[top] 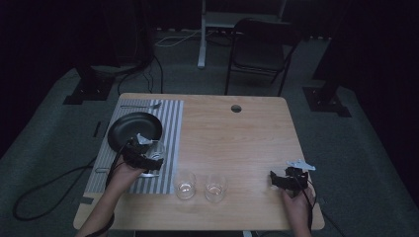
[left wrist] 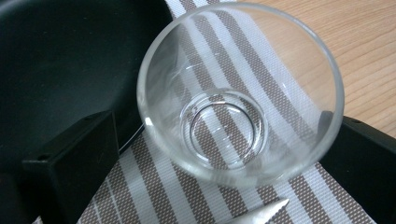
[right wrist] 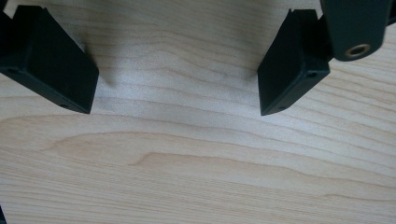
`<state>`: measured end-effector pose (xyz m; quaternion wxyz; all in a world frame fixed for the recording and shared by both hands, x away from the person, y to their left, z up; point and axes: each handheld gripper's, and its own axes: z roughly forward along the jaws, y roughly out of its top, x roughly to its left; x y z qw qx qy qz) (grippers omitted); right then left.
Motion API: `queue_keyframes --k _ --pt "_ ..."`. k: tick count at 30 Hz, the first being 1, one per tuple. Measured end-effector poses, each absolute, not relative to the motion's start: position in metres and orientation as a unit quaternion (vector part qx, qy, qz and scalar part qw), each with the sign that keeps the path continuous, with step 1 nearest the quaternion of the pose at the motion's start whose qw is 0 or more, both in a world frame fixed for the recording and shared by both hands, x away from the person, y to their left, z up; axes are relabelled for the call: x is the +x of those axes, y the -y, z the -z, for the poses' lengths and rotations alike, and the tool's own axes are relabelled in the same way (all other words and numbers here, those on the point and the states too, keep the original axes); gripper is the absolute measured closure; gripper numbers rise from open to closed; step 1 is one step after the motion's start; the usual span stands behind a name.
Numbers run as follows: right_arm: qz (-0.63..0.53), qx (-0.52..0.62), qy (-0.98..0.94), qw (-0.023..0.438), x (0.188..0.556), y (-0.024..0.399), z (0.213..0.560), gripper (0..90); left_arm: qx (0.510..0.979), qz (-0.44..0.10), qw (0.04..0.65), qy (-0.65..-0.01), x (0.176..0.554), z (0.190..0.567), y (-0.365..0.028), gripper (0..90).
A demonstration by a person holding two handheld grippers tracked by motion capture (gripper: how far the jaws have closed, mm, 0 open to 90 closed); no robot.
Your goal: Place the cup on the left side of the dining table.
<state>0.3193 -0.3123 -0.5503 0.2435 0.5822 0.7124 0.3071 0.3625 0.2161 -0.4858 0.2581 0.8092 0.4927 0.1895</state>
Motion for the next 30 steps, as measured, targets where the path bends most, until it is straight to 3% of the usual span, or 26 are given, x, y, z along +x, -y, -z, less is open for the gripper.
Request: queue_keyframes --k 30 --pt "-0.307 0.582 -0.712 0.244 0.319 0.312 0.550 12.2 0.766 -0.215 0.278 -0.539 0.311 0.507 -0.269 0.1"
